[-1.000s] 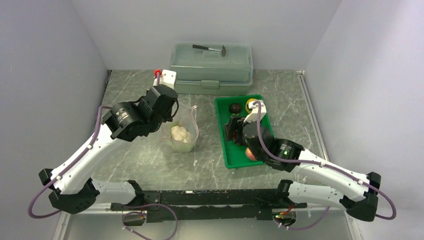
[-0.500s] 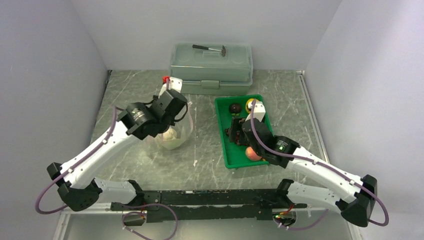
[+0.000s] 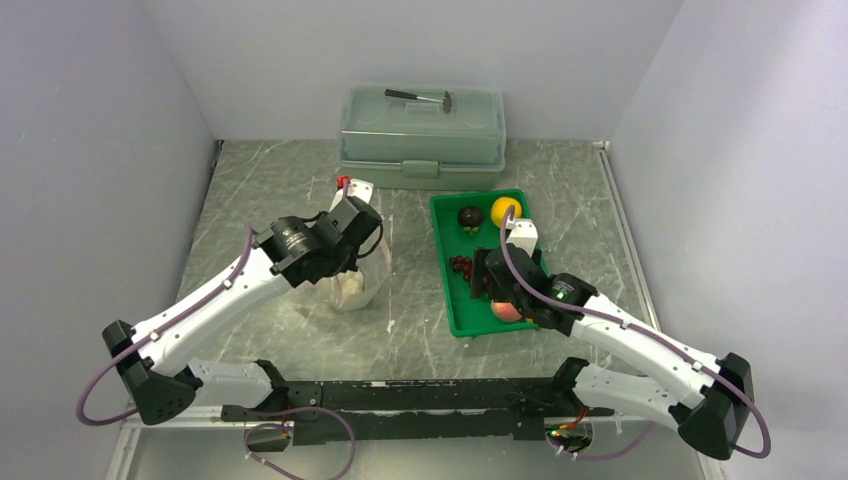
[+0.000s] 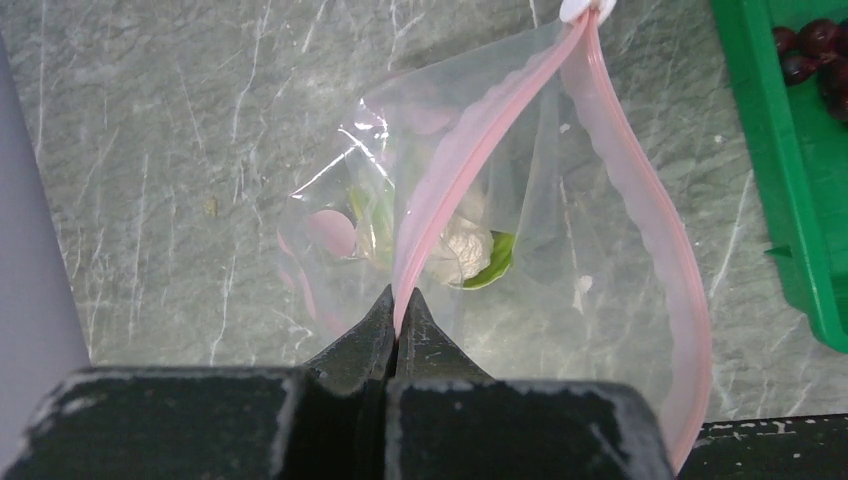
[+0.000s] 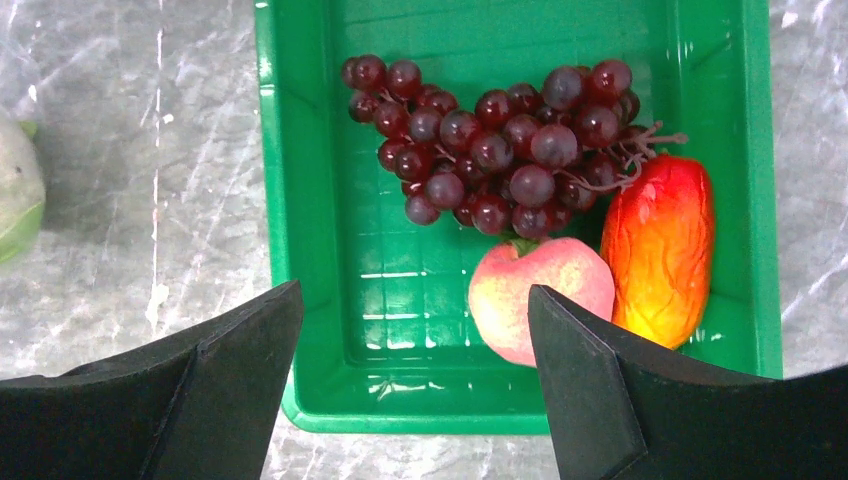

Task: Place the food in the zip-top bag and seal the zipper
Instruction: Pick up the fake fruit from the bin.

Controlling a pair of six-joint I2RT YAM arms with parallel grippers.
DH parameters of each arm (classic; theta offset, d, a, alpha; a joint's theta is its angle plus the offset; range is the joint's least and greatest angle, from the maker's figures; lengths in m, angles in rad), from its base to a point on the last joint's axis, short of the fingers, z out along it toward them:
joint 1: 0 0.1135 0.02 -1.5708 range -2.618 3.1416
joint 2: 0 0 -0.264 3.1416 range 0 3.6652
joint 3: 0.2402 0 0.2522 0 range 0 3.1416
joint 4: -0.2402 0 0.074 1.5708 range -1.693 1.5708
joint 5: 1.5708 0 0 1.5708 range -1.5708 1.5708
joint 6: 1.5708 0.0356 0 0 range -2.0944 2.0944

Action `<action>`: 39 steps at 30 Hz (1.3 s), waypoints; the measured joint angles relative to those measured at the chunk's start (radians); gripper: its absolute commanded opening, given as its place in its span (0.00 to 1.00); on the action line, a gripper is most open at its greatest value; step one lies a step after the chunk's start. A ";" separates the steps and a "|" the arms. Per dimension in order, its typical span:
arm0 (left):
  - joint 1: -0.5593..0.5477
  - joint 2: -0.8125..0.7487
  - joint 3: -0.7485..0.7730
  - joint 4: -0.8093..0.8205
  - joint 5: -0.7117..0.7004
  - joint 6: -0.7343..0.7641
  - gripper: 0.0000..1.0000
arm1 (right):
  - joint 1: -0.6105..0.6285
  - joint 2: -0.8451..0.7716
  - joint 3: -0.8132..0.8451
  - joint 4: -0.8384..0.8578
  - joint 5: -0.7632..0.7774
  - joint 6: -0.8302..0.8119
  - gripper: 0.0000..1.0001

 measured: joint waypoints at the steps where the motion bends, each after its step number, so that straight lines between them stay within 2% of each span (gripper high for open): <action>1: 0.000 -0.009 0.001 0.000 0.001 0.000 0.00 | -0.001 0.000 0.000 -0.010 0.000 0.010 0.87; 14: 0.000 -0.102 0.039 -0.006 0.013 0.026 0.01 | -0.007 0.037 -0.017 -0.150 0.039 0.167 0.90; 26: 0.000 -0.102 0.038 0.014 0.020 0.042 0.02 | -0.051 0.107 -0.074 -0.156 0.045 0.226 0.95; 34: 0.000 -0.103 0.037 0.016 0.019 0.045 0.02 | -0.066 0.191 -0.089 -0.122 0.042 0.221 0.93; 39: 0.000 -0.103 0.036 0.016 0.020 0.045 0.02 | -0.072 0.219 -0.089 -0.098 0.042 0.216 0.86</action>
